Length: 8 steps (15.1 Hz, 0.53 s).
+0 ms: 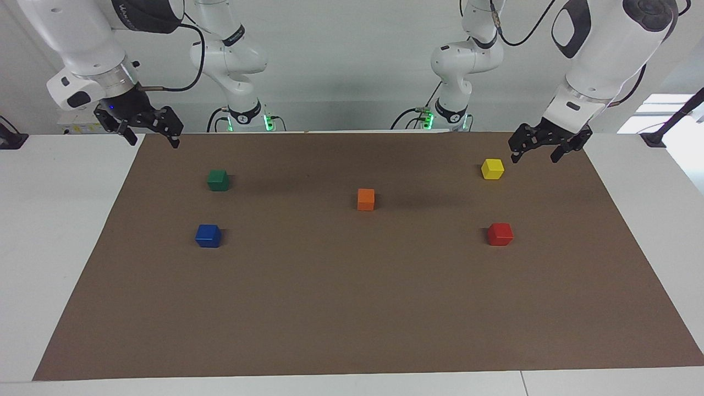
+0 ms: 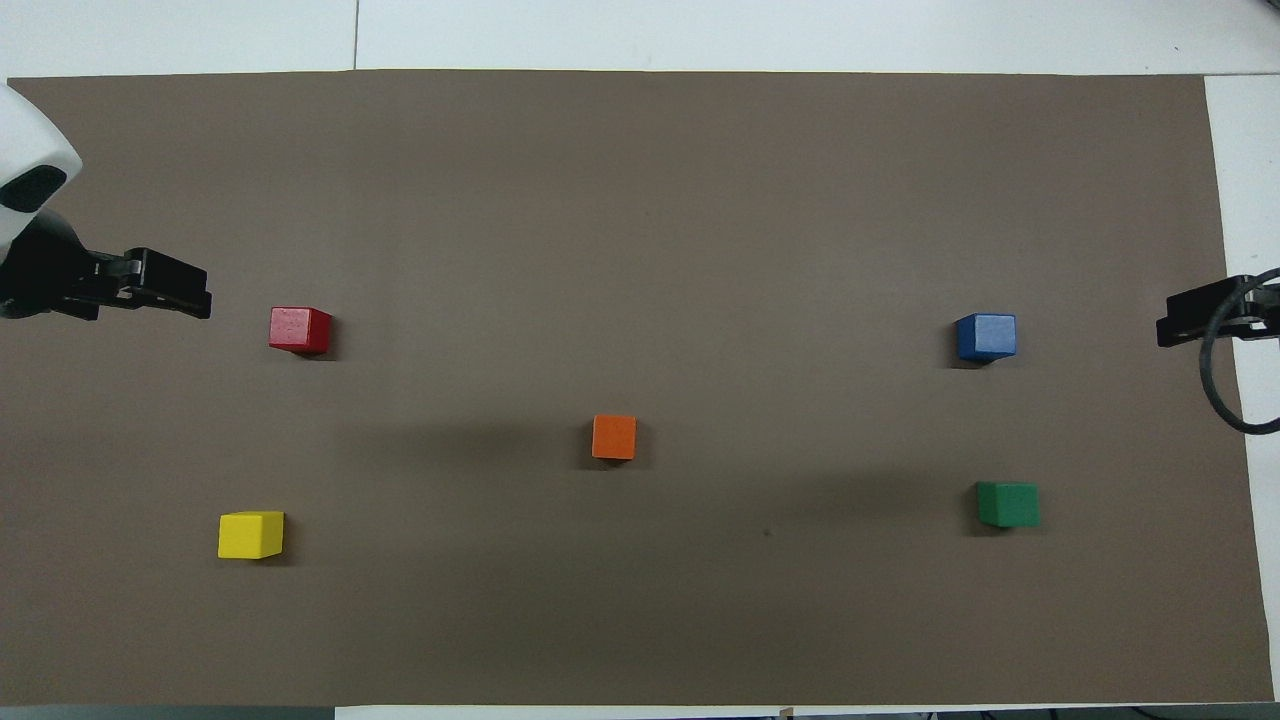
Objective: Transfer red block to right arm and stack on blue block
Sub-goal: 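Move the left gripper toward the red cube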
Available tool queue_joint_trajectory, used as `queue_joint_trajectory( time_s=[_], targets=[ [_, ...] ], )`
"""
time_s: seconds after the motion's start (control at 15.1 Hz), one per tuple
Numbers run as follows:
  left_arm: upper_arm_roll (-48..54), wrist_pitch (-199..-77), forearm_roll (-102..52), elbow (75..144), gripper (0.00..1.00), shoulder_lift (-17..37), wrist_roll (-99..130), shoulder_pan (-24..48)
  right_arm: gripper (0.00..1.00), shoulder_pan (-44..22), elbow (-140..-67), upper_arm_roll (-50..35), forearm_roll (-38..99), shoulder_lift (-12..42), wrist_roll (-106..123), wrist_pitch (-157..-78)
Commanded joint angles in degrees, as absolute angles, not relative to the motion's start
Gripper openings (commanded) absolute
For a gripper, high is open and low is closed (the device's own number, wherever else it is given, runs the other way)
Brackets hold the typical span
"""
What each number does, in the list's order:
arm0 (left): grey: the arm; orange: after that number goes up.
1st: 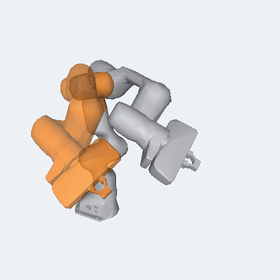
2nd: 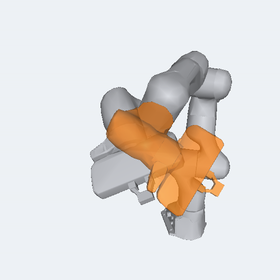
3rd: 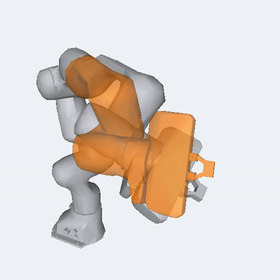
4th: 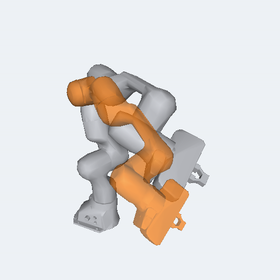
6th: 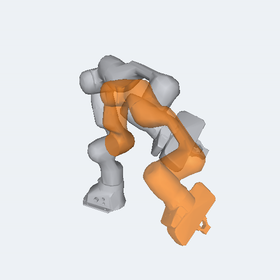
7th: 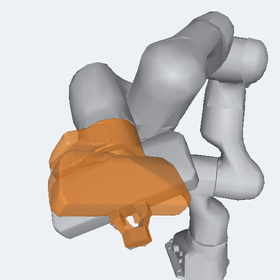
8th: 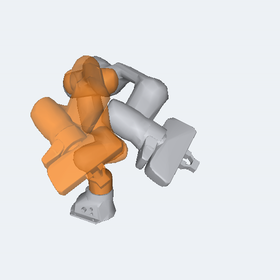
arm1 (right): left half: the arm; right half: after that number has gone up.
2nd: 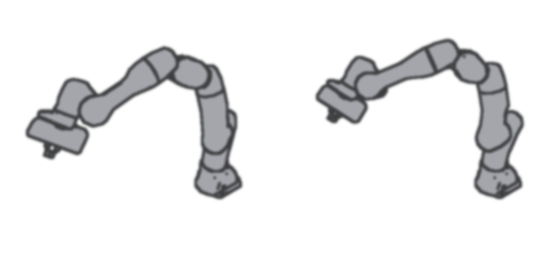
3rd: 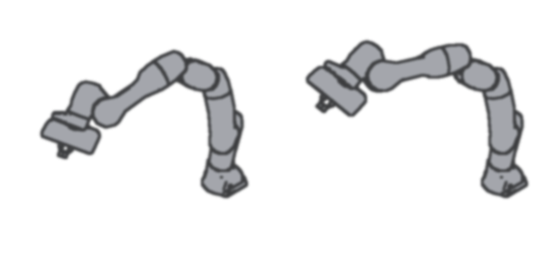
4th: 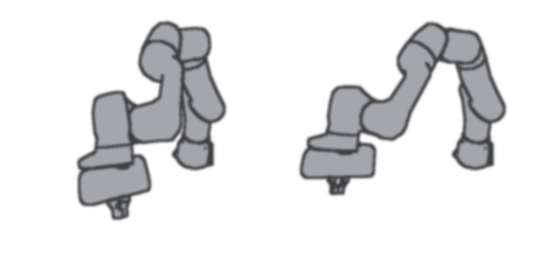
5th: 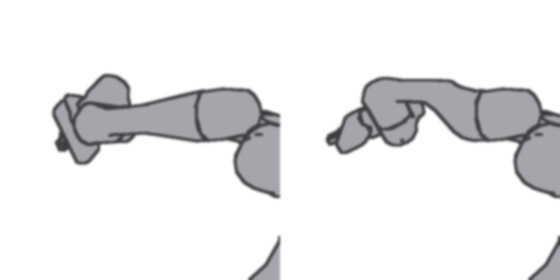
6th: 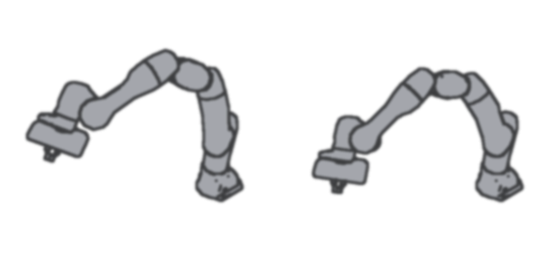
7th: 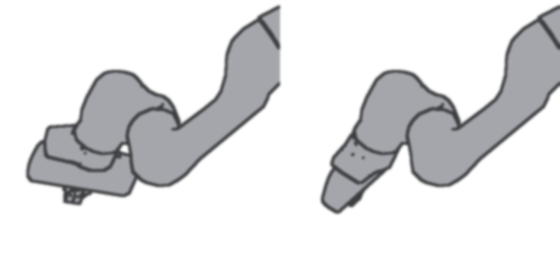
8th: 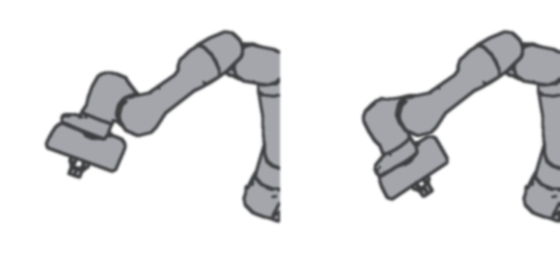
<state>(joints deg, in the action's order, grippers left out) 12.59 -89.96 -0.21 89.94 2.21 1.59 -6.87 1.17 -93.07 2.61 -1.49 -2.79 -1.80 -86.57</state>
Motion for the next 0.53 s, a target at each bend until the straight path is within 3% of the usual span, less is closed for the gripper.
queue_joint_trajectory(
  time_s=[0.0,0.46],
  targets=[
    [12.3,-90.79,-1.32,92.02,1.0,0.62,0.97,-7.21,1.0,1.93,-93.6,2.02,-1.49,-3.6,-0.44,-85.87],
    [12.39,-88.15,-1.41,92.37,1.0,-0.62,1.14,-7.91,1.0,1.93,-93.6,2.02,-1.49,-3.6,-0.44,-85.87]
  ],
)
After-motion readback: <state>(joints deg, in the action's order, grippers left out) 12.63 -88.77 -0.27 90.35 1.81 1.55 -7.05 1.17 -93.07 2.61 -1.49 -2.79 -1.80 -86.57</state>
